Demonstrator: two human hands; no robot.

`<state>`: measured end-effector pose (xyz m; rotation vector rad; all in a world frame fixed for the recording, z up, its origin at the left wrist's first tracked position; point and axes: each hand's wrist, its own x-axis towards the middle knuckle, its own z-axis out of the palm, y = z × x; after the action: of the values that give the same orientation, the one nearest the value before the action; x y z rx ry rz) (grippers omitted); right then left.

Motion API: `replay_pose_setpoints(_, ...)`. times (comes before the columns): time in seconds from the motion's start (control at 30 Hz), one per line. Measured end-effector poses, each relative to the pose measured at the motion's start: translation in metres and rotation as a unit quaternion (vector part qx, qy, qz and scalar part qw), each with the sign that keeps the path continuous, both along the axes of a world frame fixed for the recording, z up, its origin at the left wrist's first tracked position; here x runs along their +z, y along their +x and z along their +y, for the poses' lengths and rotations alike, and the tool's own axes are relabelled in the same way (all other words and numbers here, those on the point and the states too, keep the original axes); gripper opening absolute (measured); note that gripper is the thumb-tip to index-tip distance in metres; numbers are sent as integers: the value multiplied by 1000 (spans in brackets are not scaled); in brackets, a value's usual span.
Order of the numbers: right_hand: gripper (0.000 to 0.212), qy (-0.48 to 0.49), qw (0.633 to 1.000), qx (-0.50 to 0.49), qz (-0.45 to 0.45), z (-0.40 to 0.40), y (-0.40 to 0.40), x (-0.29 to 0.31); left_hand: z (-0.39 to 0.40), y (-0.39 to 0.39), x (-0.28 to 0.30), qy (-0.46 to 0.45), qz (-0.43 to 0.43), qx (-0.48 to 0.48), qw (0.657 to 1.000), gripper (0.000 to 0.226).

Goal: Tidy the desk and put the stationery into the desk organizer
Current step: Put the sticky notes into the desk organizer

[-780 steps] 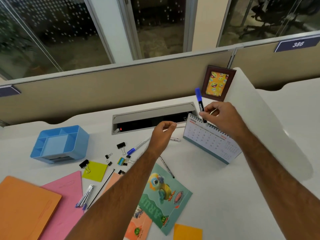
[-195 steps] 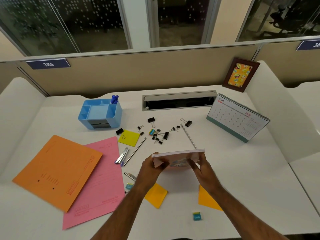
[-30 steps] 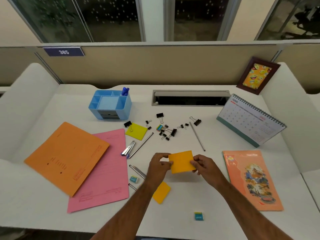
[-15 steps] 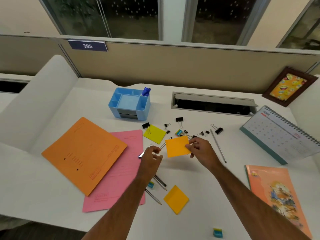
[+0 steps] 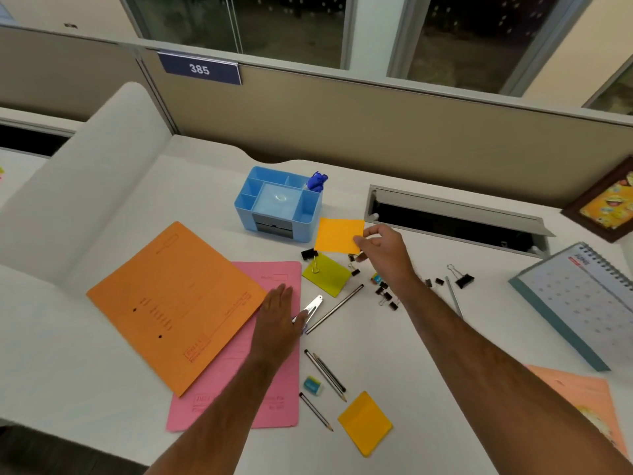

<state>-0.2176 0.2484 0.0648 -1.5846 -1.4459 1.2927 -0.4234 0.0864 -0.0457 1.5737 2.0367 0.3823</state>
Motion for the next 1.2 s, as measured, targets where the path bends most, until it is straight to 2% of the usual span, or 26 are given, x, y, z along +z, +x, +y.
replay_pose_setpoints(0.13,22,3,1000,-7,5,29,-26,-2,-7,-4,-14,-10,42,-29,999,72)
replay_pose_setpoints(0.4,36,56,997,-14,-56,68,-64,-14,-10,-3,-19,7,51,-33,998,77)
replay_pose_setpoints(0.6,37,94,988,-5,-124,79,-75,-18,-10,-2,-19,8,46,-30,998,79)
replay_pose_setpoints(0.7,35,93,989,10,-112,81,-79,-20,-10,-1,-17,6,43,-31,999,79)
replay_pose_setpoints(0.93,31,60,994,10,-90,62,-67,-21,-9,-2,-14,-5,39,-33,999,77)
replay_pose_setpoints(1.2,21,-12,996,23,-80,-12,-10,-28,-7,-1,-3,-25,31,-48,998,77)
